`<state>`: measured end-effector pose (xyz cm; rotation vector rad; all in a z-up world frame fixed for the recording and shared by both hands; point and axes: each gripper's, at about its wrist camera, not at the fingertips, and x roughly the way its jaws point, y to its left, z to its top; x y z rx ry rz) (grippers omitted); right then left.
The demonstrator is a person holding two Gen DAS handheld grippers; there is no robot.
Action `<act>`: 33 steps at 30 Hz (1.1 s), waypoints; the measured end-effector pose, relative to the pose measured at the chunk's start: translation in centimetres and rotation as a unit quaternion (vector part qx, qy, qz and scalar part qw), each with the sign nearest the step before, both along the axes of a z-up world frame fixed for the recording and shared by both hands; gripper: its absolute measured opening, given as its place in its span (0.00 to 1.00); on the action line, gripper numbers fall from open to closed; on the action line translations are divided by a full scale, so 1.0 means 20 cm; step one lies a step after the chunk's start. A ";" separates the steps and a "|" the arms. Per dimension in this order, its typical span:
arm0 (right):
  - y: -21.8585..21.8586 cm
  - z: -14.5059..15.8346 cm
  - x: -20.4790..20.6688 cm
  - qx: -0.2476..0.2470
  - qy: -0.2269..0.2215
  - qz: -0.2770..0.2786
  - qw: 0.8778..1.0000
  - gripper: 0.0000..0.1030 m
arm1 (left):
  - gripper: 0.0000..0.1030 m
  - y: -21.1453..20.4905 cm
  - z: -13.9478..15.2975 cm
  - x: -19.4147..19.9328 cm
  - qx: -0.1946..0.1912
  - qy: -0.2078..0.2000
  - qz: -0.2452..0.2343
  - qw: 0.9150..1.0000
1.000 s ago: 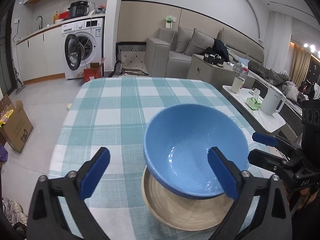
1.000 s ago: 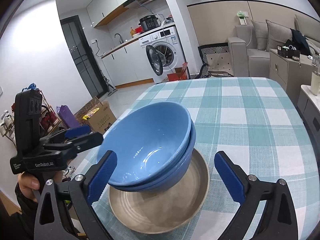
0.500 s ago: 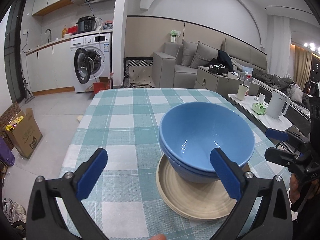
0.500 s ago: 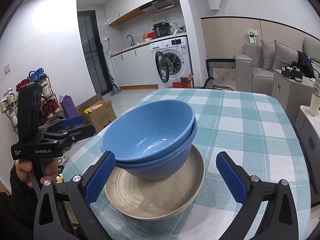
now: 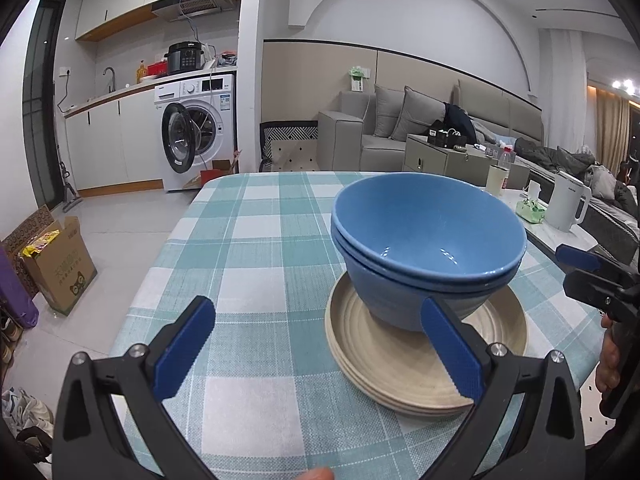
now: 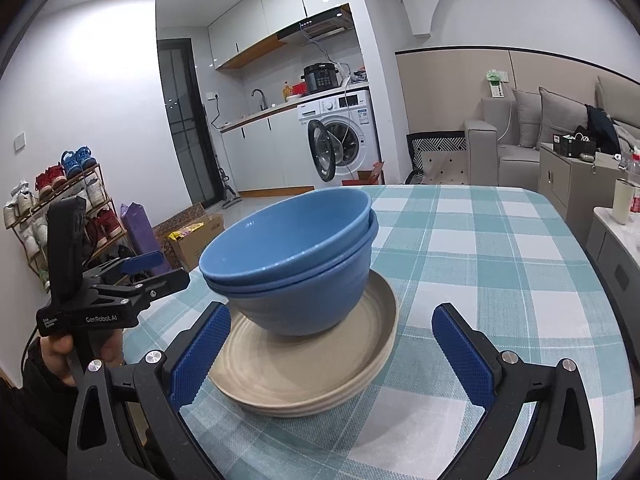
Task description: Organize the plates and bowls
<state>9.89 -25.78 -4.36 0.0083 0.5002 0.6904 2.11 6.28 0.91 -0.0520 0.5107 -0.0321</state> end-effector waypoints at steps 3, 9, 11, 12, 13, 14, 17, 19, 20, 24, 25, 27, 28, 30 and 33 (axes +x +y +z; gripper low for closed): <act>-0.01 -0.04 -0.02 -0.002 -0.004 0.000 1.000 0.99 | 1.00 -0.01 -0.04 -0.02 0.009 -0.009 0.008 1.000; -0.01 -0.09 -0.04 0.003 -0.007 0.007 1.000 0.99 | 1.00 -0.03 -0.10 -0.03 0.015 -0.012 -0.010 1.000; 0.00 -0.10 -0.05 0.005 -0.007 0.009 1.000 0.99 | 1.00 -0.04 -0.12 -0.05 0.015 -0.013 -0.012 1.000; 0.00 -0.11 -0.05 0.006 -0.007 0.009 1.000 0.99 | 1.00 -0.04 -0.12 -0.05 0.013 -0.013 -0.014 1.000; 0.00 -0.12 -0.06 0.006 -0.007 0.009 1.000 0.99 | 1.00 -0.04 -0.13 -0.05 0.011 -0.013 -0.016 1.000; 0.00 -0.12 -0.06 0.006 -0.007 0.010 1.000 0.99 | 1.00 -0.04 -0.13 -0.06 0.009 -0.013 -0.017 1.000; 0.01 -0.14 -0.07 0.004 -0.007 0.012 1.000 0.99 | 1.00 -0.06 -0.14 -0.07 0.009 -0.018 -0.023 1.000; 0.02 -0.16 -0.08 0.002 -0.005 0.015 1.000 0.99 | 1.00 -0.07 -0.14 -0.07 0.013 -0.020 -0.026 0.999; 0.02 -0.16 -0.08 0.001 -0.006 0.015 1.000 0.99 | 1.00 -0.07 -0.15 -0.08 0.013 -0.020 -0.027 0.999; 0.05 -0.18 -0.10 -0.008 -0.011 0.020 1.000 0.99 | 1.00 -0.08 -0.16 -0.07 0.010 -0.013 -0.030 0.999; 0.05 -0.18 -0.10 -0.008 -0.012 0.021 1.000 0.99 | 1.00 -0.08 -0.17 -0.07 0.011 -0.013 -0.029 0.999; 0.05 -0.18 -0.11 -0.010 -0.018 0.023 1.000 0.99 | 1.00 -0.08 -0.16 -0.07 0.008 -0.016 -0.030 0.999; 0.06 -0.18 -0.11 -0.010 -0.020 0.022 1.000 0.99 | 1.00 -0.08 -0.16 -0.08 0.005 -0.017 -0.032 0.999; 0.06 -0.18 -0.12 -0.009 -0.021 0.024 0.999 0.99 | 1.00 -0.08 -0.17 -0.07 -0.002 -0.015 -0.035 0.999; 0.07 -0.18 -0.12 -0.009 -0.023 0.025 0.999 0.99 | 1.00 -0.08 -0.17 -0.08 -0.002 -0.017 -0.037 0.999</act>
